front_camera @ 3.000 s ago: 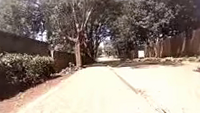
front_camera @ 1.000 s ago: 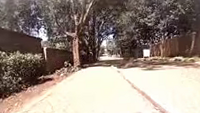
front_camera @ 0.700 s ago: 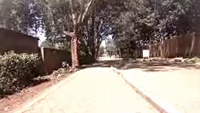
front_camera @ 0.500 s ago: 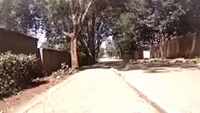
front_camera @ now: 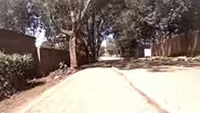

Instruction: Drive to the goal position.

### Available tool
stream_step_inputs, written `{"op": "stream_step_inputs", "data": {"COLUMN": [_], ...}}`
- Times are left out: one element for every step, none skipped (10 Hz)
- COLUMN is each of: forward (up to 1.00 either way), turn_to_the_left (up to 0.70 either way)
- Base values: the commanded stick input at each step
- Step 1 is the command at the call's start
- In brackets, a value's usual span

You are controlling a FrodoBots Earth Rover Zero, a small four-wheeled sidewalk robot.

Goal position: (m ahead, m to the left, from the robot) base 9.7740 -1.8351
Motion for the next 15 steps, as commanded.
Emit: {"op": "stream_step_inputs", "data": {"forward": [0.7, 0.7, 0.7, 0.7, 0.7, 0.7, 0.7, 0.7, 0.7, 0.7, 0.7, 0.7, 0.7, 0.7, 0.7], "turn_to_the_left": [0.0, 0.0, 0.0, 0.0, 0.0, 0.0, 0.0, 0.0, 0.0, 0.0, 0.0, 0.0, 0.0, 0.0, 0.0]}}
